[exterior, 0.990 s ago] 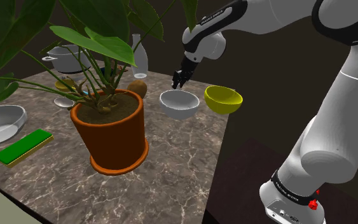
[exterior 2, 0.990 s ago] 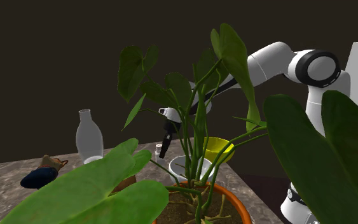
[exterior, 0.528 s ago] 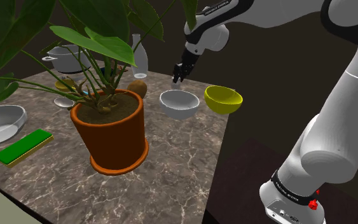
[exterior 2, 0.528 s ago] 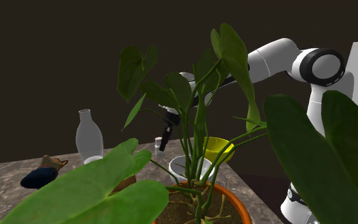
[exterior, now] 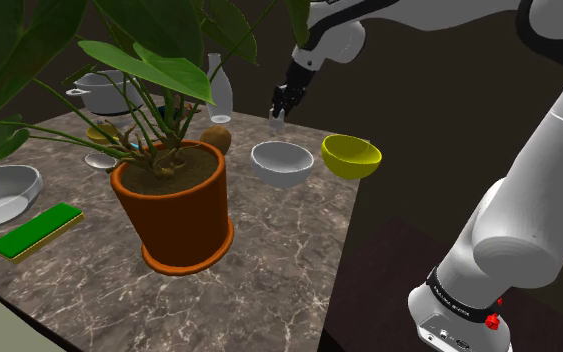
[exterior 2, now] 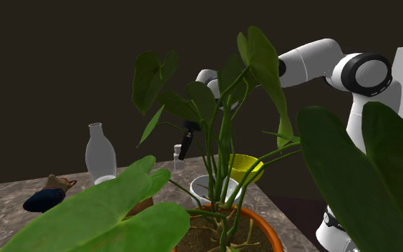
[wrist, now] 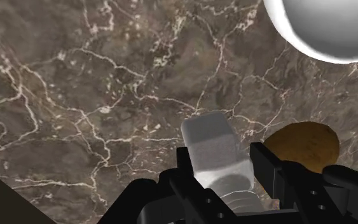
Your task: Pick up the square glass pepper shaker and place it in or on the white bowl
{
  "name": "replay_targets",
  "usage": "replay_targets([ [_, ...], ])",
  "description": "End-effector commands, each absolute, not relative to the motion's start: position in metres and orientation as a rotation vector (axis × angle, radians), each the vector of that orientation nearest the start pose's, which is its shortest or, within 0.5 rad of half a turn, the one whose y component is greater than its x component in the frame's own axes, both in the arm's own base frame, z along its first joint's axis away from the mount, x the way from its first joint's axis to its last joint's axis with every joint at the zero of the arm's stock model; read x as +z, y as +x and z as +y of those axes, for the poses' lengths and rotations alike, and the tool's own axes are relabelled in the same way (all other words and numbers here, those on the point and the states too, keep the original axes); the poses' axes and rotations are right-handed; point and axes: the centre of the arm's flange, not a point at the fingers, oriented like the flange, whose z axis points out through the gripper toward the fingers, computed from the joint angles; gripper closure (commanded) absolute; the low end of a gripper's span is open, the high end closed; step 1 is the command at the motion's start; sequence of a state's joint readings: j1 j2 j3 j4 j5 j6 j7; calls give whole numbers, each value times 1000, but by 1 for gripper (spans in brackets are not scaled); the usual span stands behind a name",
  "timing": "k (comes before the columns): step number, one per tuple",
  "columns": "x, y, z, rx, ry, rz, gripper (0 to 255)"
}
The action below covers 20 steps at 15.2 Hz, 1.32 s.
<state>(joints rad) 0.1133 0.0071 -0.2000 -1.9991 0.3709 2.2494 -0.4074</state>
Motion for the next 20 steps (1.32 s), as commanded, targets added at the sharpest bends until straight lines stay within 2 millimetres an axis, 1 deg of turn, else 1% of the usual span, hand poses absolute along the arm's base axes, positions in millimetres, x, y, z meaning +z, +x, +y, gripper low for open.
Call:
replay_targets([
  [1,490,578,-39,-448,-2857,-174,255],
  [16,570,578,-39,-448,-2857,-174,255],
  [17,572,578,-39,-448,-2857,-174,255],
  [20,574,546,-16,-448,-2857,-174,255],
])
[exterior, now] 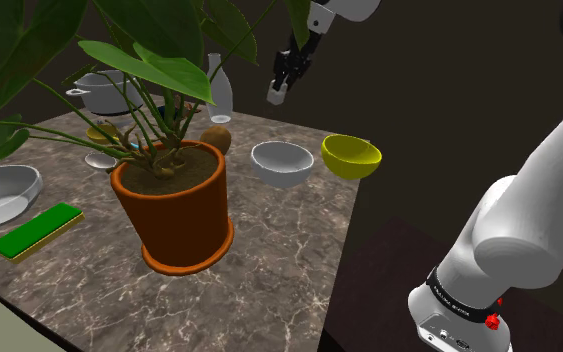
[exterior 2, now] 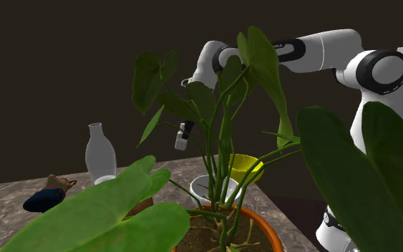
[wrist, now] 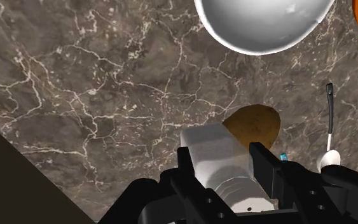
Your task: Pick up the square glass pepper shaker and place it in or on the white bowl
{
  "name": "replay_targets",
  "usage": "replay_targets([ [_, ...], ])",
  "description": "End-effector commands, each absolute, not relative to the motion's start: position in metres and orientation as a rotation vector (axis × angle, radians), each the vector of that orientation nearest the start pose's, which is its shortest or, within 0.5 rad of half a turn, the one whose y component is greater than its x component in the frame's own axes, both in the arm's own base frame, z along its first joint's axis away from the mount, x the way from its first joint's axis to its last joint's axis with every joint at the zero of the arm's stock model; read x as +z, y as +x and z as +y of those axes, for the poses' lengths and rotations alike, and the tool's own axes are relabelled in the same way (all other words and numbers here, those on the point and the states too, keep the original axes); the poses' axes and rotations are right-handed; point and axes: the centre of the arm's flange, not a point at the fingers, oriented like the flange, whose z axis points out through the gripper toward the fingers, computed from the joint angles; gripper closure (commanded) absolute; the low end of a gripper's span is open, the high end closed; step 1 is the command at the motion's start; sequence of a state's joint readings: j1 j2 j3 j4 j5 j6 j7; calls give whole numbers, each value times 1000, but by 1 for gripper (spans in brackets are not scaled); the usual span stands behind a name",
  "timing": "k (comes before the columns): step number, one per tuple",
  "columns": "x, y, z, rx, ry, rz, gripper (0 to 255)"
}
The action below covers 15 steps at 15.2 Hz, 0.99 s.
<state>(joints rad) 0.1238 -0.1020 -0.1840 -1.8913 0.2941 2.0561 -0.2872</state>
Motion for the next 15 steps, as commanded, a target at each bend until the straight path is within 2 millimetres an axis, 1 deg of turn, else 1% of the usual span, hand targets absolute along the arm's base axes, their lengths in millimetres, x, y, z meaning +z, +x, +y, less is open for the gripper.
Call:
replay_targets([
  [1,575,536,-8,-448,-2857,-174,255],
  [11,582,430,71,-448,-2857,-174,255],
  [12,583,424,76,-448,-2857,-174,255],
  [15,567,424,76,-448,-2857,-174,255],
])
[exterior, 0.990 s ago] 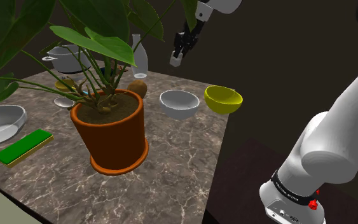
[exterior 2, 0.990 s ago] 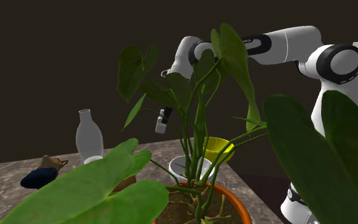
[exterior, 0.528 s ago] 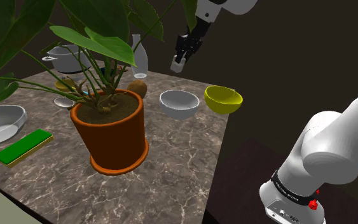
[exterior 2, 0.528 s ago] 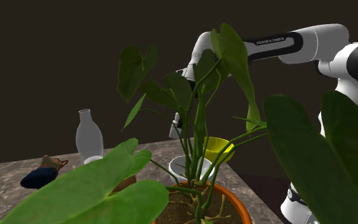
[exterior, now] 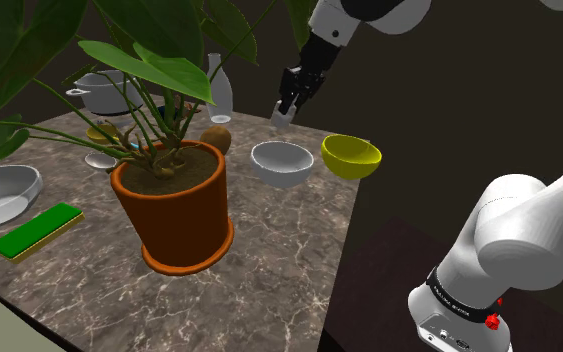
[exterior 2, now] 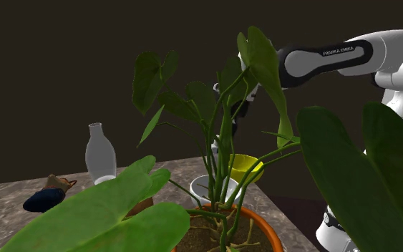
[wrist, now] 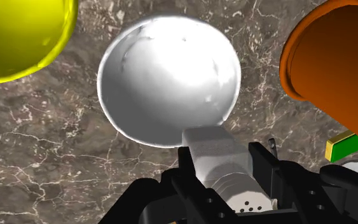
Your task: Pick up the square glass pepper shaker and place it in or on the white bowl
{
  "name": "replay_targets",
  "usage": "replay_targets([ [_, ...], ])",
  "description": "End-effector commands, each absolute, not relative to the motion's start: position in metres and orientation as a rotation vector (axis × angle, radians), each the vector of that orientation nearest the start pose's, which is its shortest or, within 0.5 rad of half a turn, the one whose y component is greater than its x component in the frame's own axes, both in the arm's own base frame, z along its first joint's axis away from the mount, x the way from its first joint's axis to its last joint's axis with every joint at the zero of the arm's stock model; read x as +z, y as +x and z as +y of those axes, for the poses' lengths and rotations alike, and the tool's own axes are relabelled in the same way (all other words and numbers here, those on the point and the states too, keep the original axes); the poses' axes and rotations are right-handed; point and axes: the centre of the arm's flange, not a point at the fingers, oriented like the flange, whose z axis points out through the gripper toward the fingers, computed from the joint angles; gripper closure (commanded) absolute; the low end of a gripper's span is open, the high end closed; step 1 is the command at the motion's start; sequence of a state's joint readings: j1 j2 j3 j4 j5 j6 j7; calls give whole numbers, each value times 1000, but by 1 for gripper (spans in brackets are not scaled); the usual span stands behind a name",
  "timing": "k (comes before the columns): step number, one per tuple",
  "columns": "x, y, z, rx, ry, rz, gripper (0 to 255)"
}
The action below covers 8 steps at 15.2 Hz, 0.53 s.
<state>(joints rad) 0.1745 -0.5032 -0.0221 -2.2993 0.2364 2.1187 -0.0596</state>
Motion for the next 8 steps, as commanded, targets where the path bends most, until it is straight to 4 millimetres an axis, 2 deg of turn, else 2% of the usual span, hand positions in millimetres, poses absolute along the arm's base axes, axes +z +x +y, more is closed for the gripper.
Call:
replay_targets([
  [1,562,424,76,-448,-2857,-174,255],
  [8,525,424,76,-448,-2857,-174,255],
])
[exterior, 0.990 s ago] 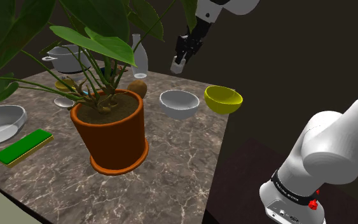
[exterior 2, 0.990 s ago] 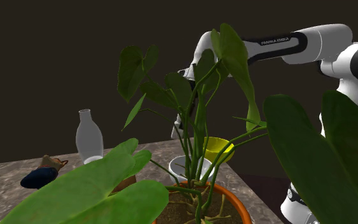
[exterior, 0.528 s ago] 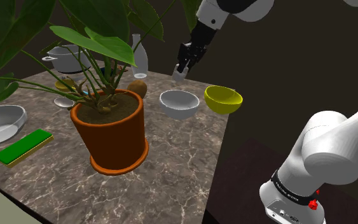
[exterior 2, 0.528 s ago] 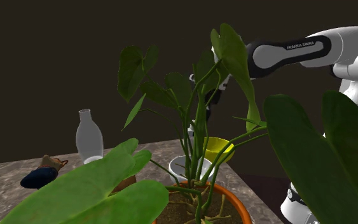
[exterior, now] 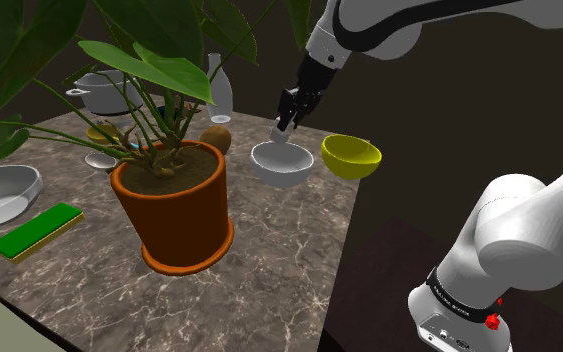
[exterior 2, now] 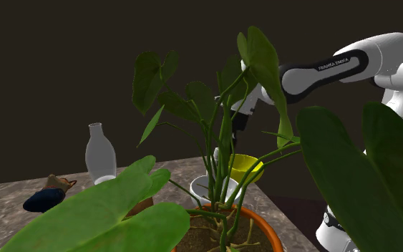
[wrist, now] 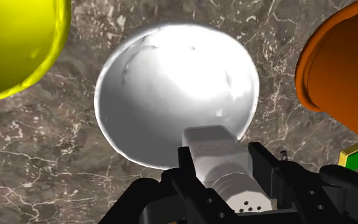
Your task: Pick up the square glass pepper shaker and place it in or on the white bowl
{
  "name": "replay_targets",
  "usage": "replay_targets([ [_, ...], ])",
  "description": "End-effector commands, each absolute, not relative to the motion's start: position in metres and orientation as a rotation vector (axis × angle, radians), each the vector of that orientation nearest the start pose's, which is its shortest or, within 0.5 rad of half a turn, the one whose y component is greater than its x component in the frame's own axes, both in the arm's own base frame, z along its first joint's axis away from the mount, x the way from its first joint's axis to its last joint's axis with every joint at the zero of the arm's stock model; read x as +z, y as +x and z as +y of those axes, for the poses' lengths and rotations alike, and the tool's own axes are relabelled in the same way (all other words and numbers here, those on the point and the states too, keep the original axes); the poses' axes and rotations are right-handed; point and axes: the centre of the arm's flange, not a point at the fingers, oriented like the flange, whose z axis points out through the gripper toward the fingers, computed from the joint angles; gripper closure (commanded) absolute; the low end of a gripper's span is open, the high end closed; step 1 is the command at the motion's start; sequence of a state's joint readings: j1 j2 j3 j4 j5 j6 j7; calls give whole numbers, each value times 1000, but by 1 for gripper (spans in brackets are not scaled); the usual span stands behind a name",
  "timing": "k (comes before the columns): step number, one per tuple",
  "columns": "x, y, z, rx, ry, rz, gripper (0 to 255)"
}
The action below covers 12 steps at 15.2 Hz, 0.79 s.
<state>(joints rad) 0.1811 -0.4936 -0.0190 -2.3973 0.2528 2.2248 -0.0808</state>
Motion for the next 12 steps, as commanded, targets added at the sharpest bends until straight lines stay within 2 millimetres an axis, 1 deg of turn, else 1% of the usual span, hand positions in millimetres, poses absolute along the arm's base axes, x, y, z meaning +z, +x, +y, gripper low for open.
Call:
replay_targets([
  [1,519,424,76,-448,-2857,-174,255],
  [4,502,424,76,-448,-2857,-174,255],
  [11,502,424,76,-448,-2857,-174,255],
  [12,502,424,76,-448,-2857,-174,0],
])
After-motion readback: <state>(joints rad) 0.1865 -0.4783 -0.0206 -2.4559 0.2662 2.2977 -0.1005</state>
